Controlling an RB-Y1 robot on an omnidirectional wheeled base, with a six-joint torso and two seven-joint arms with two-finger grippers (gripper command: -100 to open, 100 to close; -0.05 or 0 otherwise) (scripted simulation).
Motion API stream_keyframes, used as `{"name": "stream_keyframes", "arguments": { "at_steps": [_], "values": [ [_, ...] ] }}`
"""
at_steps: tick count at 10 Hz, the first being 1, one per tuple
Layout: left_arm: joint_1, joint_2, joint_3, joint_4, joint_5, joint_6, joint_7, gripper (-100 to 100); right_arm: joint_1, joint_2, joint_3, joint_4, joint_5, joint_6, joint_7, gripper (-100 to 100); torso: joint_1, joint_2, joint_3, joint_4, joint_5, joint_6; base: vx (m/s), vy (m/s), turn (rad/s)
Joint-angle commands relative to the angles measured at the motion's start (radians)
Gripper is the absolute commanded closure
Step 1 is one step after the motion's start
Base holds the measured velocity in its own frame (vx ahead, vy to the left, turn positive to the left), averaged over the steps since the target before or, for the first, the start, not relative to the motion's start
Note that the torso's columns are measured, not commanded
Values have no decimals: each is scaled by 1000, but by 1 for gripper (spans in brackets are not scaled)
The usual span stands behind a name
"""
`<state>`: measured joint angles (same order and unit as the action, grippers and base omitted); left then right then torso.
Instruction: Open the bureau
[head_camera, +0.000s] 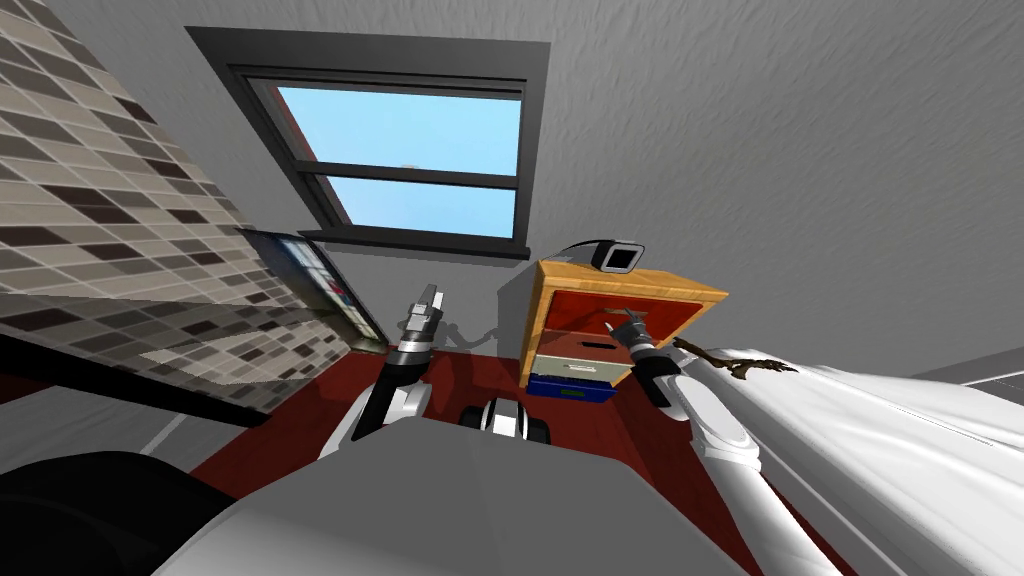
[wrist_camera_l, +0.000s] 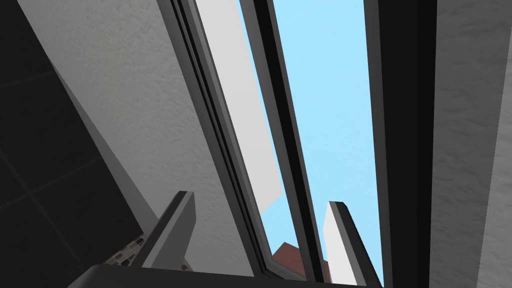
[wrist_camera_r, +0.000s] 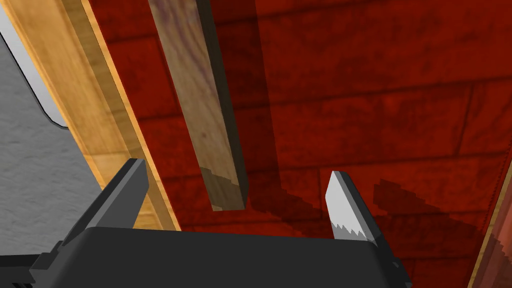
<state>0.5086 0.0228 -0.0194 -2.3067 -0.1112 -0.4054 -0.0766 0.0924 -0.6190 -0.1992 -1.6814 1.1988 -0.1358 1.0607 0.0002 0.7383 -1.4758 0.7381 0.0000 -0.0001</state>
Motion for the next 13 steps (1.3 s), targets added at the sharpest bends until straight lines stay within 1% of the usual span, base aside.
{"name": "stream_keyframes", "arguments": {
  "at_steps": [1, 2, 10, 11, 12, 13],
  "values": [
    [0, 0, 0, 0, 0, 0, 0, 0, 4, -26, 2, -5, -4, 4, -13, -100, 0, 0, 0, 0, 0, 0, 6, 0, -5],
    [0, 0, 0, 0, 0, 0, 0, 0, -12, -46, 0, 30, -3, 34, -27, -100, 0, 0, 0, 0, 0, 0, -54, -21, 362],
    [0, 0, 0, 0, 0, 0, 0, 0, -79, -116, -8, 173, -1, 150, -69, -100, 1, -1, -1, 0, 0, 0, -98, -23, 229],
    [0, 0, 0, 0, 0, 0, 0, 0, -73, -112, 0, 160, -2, 144, -64, -100, 0, 0, 0, 0, 0, 0, -35, -7, 41],
    [0, 0, 0, 0, 0, 0, 0, 0, -62, -98, -6, 138, -1, 121, -58, 100, 0, -2, -1, 0, 0, 1, 59, 12, -343],
    [0, 0, 0, 0, 0, 0, 0, 0, -54, -90, -5, 120, -2, 107, -53, 100, 0, -5, -3, -1, 0, 2, 95, 29, -339]
  ]
}}
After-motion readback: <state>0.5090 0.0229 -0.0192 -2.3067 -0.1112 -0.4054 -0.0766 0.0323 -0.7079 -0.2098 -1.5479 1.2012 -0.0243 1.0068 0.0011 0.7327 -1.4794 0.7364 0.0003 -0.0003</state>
